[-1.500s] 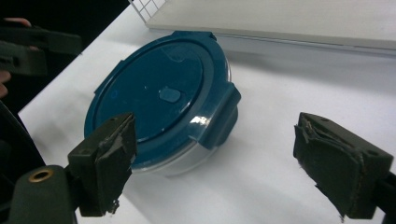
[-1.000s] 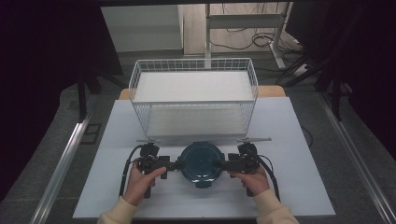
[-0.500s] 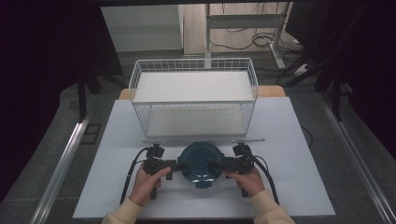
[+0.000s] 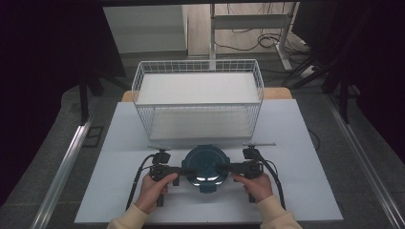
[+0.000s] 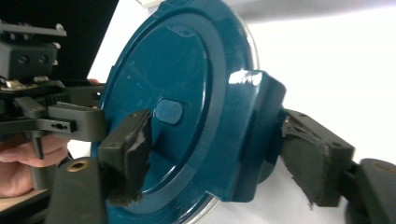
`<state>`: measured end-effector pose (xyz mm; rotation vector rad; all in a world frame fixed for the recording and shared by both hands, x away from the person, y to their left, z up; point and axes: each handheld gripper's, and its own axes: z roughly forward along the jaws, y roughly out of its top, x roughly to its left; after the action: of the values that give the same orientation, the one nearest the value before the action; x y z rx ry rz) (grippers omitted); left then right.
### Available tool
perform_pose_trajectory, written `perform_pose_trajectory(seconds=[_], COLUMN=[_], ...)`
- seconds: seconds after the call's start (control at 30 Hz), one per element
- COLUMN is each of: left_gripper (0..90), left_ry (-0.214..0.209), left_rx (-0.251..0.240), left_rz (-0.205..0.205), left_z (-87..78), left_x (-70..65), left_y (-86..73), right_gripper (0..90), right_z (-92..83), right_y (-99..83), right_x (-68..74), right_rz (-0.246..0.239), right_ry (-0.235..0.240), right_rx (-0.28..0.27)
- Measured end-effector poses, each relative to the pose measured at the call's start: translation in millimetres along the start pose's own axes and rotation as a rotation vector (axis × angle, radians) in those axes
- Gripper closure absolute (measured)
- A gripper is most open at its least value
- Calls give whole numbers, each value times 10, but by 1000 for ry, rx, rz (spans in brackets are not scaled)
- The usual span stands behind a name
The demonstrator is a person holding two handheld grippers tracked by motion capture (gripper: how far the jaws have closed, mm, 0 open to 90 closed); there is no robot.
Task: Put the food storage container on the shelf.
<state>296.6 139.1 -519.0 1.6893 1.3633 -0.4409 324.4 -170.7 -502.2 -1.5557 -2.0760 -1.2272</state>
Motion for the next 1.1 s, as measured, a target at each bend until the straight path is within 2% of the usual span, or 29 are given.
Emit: perform_pose_trajectory(seconds=[0.13,0.4,0.6,0.77,1.03,1.1], left_gripper=[325,372,387,387,396,398], left_ry=[1,10,-2,22,12,15], left_rx=[-14,-40,-51,-75,-88,-97], left_rz=[3,30,16,39,63,82], left_z=[-45,-110,-144,-179,-244,-279], left_x=[-49,-125,-104,-139,-189,-239], left_y=[-17,-84,-118,-121,-116,-111], right_gripper=[362,422,425,427,429,429], right_z=[-67,-164,-172,-162,-197,-233], right_y=[-12,-102,-131,-145,-131,-121], right_x=[6,38,113,134,191,225], right_rz=[7,28,-20,-29,-67,-82], right_ry=[14,37,20,28,37,42], right_rx=[-4,-47,-61,-60,-82,-92])
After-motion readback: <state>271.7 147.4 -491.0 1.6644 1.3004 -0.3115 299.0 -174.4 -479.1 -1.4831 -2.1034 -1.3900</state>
